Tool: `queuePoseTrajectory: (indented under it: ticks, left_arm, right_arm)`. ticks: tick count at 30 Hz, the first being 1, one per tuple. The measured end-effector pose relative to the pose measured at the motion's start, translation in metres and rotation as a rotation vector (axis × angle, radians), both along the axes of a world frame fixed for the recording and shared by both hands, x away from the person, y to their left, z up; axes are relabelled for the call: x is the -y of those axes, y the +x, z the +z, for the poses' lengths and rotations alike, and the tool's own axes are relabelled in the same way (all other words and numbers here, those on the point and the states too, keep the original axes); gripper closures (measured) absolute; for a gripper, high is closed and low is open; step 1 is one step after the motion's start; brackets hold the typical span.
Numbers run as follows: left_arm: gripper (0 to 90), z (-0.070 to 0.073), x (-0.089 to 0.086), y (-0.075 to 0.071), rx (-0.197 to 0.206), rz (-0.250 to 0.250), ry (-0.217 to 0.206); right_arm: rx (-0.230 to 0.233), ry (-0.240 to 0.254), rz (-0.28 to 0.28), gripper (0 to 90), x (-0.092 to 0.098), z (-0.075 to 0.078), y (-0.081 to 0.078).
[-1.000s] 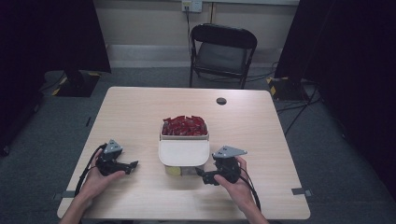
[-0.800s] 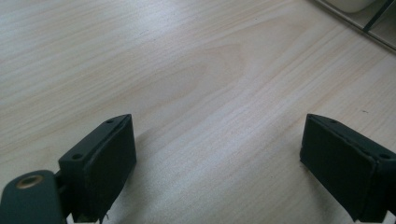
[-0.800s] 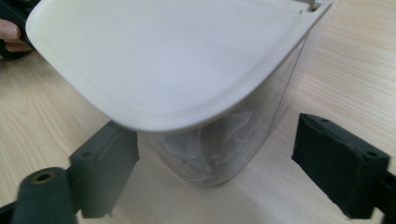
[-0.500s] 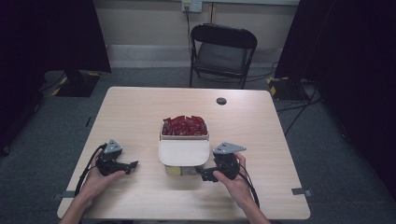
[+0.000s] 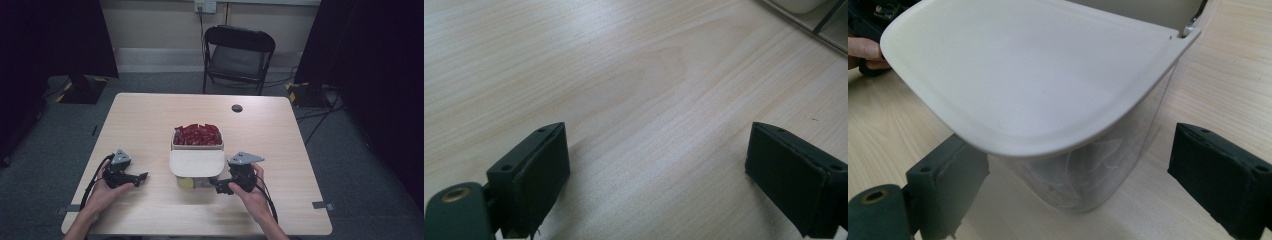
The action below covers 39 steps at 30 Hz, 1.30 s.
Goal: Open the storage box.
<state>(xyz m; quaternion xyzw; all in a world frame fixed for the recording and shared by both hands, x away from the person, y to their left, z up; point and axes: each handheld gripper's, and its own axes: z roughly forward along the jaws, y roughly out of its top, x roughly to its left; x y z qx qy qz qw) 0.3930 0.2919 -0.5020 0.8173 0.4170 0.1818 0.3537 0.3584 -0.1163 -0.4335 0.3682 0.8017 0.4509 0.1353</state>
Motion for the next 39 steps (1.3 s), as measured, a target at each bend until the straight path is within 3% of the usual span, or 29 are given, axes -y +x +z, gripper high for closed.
queuePoseTrajectory:
  ticks: [39]
  left_arm:
    - [10.1, 0.0, 0.0, 0.0, 0.001, -0.001, -0.001]
  right_arm:
    - [0.028, 0.023, 0.006, 9.6, 0.001, 0.016, 0.003]
